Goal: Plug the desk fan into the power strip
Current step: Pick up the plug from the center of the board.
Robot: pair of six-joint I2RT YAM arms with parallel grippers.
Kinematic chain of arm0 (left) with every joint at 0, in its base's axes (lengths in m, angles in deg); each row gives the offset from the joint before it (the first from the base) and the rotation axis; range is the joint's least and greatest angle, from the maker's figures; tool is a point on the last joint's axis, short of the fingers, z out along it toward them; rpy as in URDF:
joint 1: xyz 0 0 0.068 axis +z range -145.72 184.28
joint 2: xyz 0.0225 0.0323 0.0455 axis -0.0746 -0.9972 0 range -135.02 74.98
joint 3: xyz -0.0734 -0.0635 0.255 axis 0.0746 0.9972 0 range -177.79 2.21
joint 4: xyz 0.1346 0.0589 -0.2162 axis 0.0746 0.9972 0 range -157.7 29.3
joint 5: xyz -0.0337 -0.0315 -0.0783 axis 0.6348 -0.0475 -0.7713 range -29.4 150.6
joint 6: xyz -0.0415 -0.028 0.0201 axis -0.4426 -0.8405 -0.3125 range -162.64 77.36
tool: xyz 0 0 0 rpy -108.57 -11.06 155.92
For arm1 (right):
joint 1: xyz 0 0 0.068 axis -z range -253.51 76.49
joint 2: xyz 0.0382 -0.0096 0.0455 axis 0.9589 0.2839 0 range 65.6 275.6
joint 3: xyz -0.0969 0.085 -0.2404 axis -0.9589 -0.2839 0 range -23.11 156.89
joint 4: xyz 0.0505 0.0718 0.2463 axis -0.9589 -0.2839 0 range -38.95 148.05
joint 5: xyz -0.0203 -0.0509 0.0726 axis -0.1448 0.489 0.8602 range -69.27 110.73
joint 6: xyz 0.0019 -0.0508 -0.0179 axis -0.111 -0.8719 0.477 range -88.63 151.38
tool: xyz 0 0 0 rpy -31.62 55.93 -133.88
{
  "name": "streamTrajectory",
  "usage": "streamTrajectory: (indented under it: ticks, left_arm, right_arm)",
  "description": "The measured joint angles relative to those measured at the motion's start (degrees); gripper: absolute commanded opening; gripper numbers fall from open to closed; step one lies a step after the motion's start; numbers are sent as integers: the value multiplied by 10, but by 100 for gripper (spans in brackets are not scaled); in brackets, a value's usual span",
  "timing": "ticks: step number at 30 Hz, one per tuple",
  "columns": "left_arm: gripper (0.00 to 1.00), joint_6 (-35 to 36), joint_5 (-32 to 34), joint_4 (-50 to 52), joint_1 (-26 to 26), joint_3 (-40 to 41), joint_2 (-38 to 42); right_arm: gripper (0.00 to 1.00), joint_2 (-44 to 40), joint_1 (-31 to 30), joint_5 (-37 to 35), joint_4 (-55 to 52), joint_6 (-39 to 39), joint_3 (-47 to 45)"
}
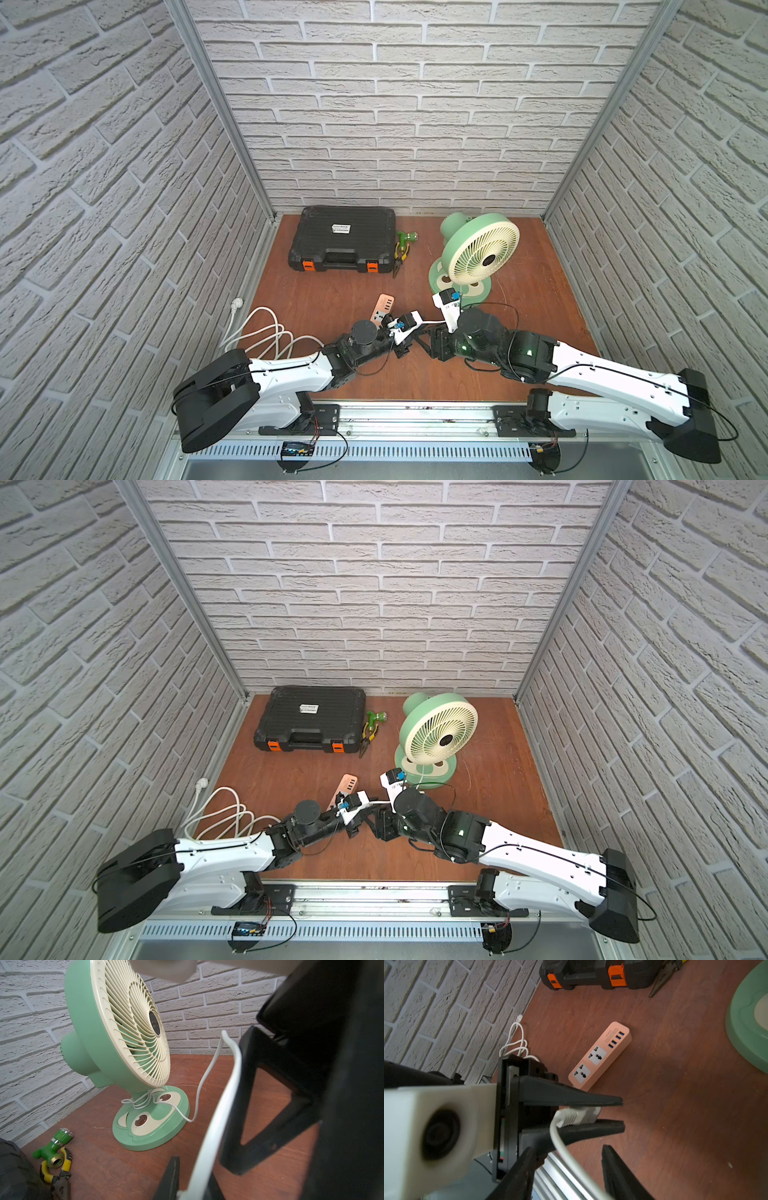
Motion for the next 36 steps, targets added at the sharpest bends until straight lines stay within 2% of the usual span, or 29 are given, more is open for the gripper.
streamTrajectory:
  ticks: [4, 6, 12, 14, 17, 18, 19, 20, 28, 31, 36]
  left_arm:
    - [4, -6, 0, 7, 2, 0, 0]
    - [5, -8, 0, 6, 3, 0, 0]
    - [14, -9, -2, 2, 3, 0, 0]
    - [21, -9, -3, 2, 3, 0, -2]
    - [41, -11, -3, 2, 3, 0, -3]
    - [51, -12, -3, 2, 4, 0, -3]
    - [92, -12, -2, -1, 3, 1, -3]
    - [98, -10, -2, -3, 3, 1, -3]
    - [98, -10, 0, -13, 3, 12, 6]
    - [98, -8, -1, -16, 3, 24, 25]
    - [98, -9, -9, -16, 3, 26, 63]
  right_arm:
    - [53, 26, 0, -24, 45, -2, 0]
    - [50, 29, -1, -32, 52, -2, 0]
    - [26, 30, -1, -56, 74, 7, -4]
    - [18, 30, -1, -58, 82, 9, -7]
    - [4, 28, -3, -64, 87, 12, -10]
    - [3, 28, -3, -66, 87, 12, -10]
    - [3, 27, -2, -66, 86, 12, -10]
    - [3, 26, -1, -67, 86, 13, -10]
    - [3, -28, 39, -16, 102, 35, -50]
    - [3, -56, 76, 30, 119, 55, -69]
    - [3, -80, 154, 148, 189, 112, -113]
